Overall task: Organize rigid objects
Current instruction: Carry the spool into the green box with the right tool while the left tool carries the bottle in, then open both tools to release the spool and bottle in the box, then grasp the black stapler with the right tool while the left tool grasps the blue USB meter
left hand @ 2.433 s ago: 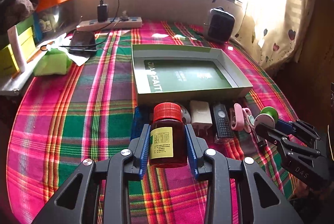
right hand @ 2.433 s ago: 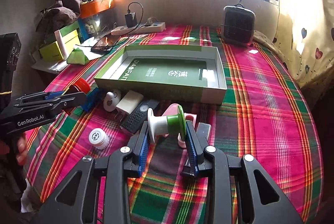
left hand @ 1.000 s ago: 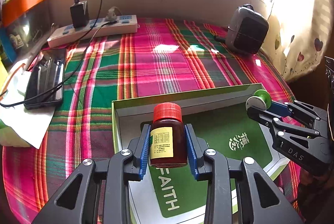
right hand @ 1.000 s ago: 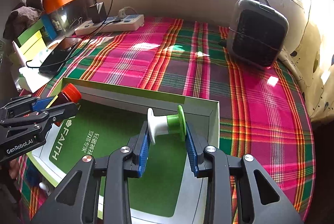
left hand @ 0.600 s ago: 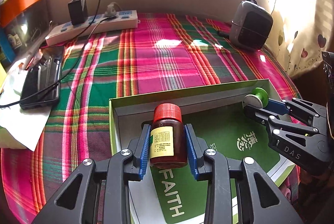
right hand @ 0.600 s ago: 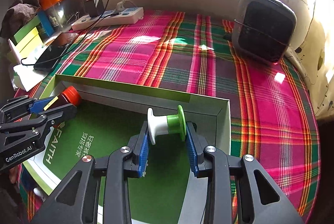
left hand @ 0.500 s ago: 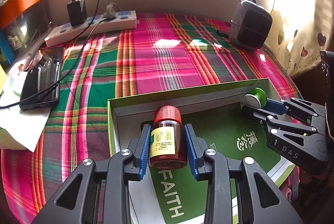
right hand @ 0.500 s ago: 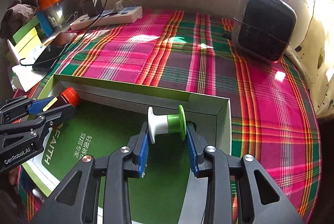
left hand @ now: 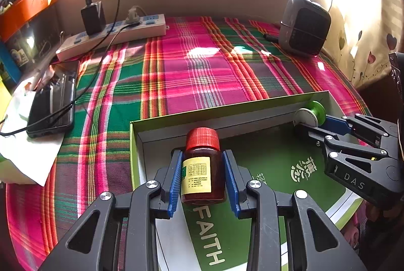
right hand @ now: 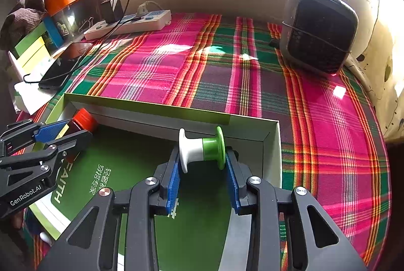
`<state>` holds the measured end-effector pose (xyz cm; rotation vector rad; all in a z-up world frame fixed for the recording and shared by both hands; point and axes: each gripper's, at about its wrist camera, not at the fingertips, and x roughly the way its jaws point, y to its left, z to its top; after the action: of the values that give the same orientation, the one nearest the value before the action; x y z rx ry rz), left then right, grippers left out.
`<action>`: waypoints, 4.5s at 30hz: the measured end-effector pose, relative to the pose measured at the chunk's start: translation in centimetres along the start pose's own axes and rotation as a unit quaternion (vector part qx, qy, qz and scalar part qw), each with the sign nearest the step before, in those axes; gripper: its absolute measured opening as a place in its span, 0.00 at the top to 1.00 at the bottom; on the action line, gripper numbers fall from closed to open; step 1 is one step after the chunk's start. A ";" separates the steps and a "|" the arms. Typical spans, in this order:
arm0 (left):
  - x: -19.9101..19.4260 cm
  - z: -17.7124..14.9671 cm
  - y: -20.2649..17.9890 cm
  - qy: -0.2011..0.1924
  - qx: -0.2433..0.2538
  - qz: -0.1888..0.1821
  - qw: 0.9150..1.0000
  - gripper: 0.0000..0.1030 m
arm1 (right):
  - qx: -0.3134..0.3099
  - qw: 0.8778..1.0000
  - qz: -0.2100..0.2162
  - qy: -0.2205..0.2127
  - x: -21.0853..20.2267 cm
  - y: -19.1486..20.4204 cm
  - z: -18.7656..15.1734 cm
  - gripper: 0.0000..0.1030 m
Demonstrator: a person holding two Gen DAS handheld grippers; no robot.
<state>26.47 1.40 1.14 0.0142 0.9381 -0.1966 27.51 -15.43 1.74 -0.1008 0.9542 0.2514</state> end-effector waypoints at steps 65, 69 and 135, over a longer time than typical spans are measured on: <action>-10.7 -11.1 5.2 -0.047 -0.088 0.000 0.995 0.56 | 0.075 0.996 -0.004 -0.051 -11.9 -1.2 -13.4 0.46; -10.7 -12.0 5.2 -0.043 -0.093 -0.008 0.995 0.56 | 0.078 0.996 -0.005 -0.051 -12.2 -1.2 -14.4 0.46; -8.3 -12.8 1.6 -0.019 -0.030 0.064 0.997 0.74 | 0.055 0.997 -0.050 -0.026 -11.2 -0.9 -16.5 0.76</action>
<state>11.71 5.59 0.08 0.0151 0.9019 -0.0511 8.47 -21.36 1.35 -0.0414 0.9067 0.1088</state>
